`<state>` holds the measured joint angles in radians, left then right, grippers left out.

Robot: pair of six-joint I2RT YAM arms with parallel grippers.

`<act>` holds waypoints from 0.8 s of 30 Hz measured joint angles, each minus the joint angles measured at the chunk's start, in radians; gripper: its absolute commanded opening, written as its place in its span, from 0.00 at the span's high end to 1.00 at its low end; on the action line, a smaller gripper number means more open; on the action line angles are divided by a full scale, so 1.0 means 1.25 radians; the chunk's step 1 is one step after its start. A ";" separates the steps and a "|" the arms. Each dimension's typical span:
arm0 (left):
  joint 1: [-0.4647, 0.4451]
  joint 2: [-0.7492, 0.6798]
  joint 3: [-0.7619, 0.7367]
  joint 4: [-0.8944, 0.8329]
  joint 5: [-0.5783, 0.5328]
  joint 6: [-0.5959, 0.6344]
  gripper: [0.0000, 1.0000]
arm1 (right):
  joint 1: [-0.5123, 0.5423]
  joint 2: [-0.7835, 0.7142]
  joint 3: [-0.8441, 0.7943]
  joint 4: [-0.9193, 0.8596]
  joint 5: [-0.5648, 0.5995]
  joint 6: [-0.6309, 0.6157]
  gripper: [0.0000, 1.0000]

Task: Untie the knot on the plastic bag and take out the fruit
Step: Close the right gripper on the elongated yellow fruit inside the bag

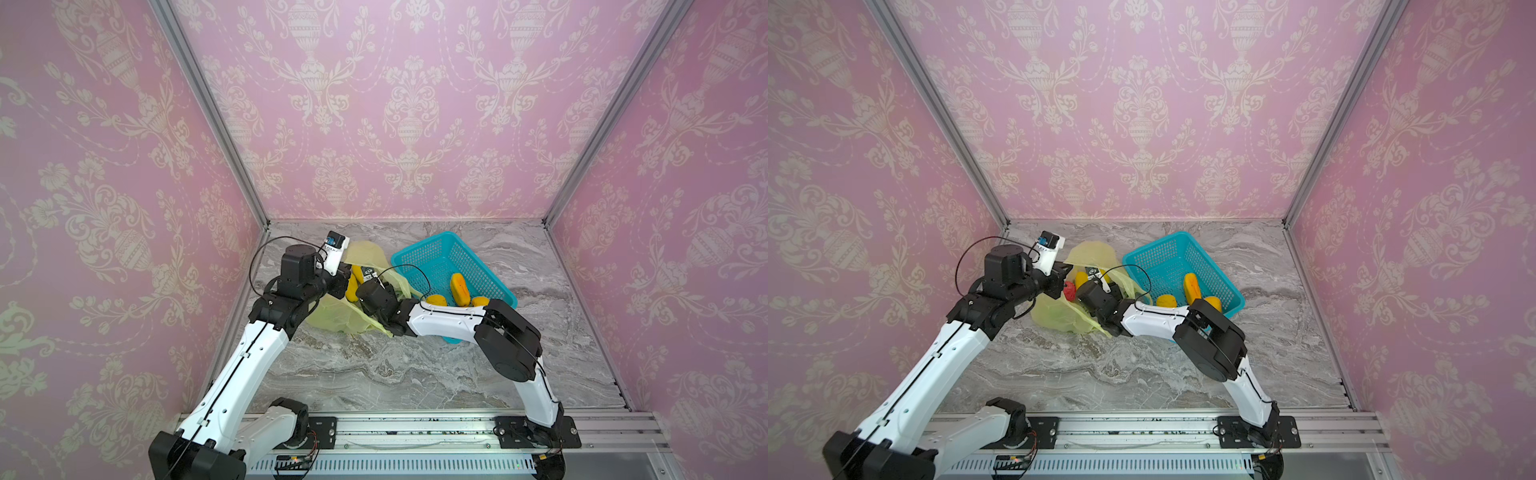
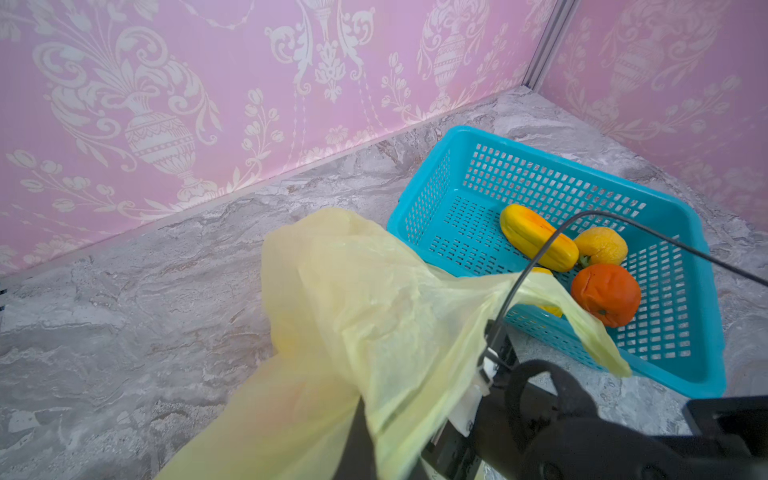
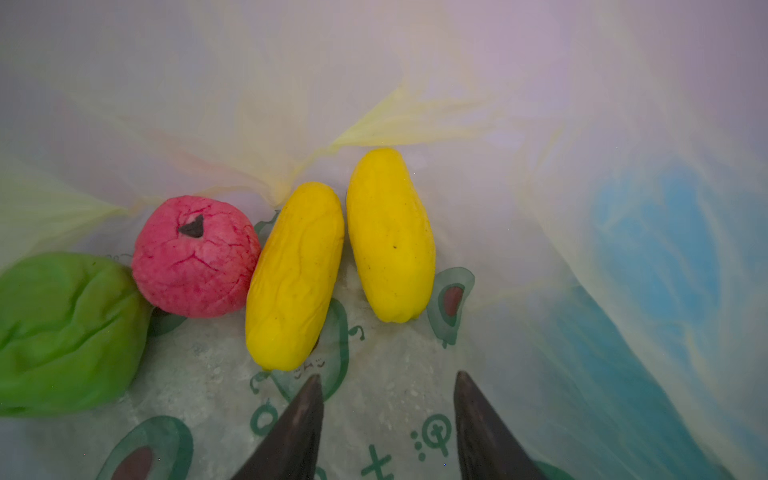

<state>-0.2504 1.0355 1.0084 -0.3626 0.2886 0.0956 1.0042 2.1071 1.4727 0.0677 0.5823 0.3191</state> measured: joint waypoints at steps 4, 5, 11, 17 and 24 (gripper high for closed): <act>0.000 -0.027 -0.003 0.009 0.025 0.000 1.00 | 0.060 0.000 -0.005 0.018 0.045 0.017 0.32; 0.000 -0.028 -0.003 0.009 0.031 0.000 1.00 | 0.079 0.000 -0.005 0.020 0.056 0.020 0.31; 0.000 -0.027 -0.015 0.009 0.042 0.000 1.00 | 0.137 0.000 -0.005 0.023 0.092 0.041 0.27; 0.000 -0.025 -0.016 0.009 0.044 0.000 1.00 | 0.072 0.000 -0.005 0.005 0.097 0.063 0.27; 0.000 -0.014 -0.016 0.009 0.057 0.000 1.00 | 0.011 0.042 0.033 -0.015 0.057 0.078 0.24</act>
<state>-0.2504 1.0176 0.9882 -0.3508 0.3603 0.0956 1.0183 2.1601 1.5143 0.0494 0.6537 0.4164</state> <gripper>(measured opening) 0.047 0.758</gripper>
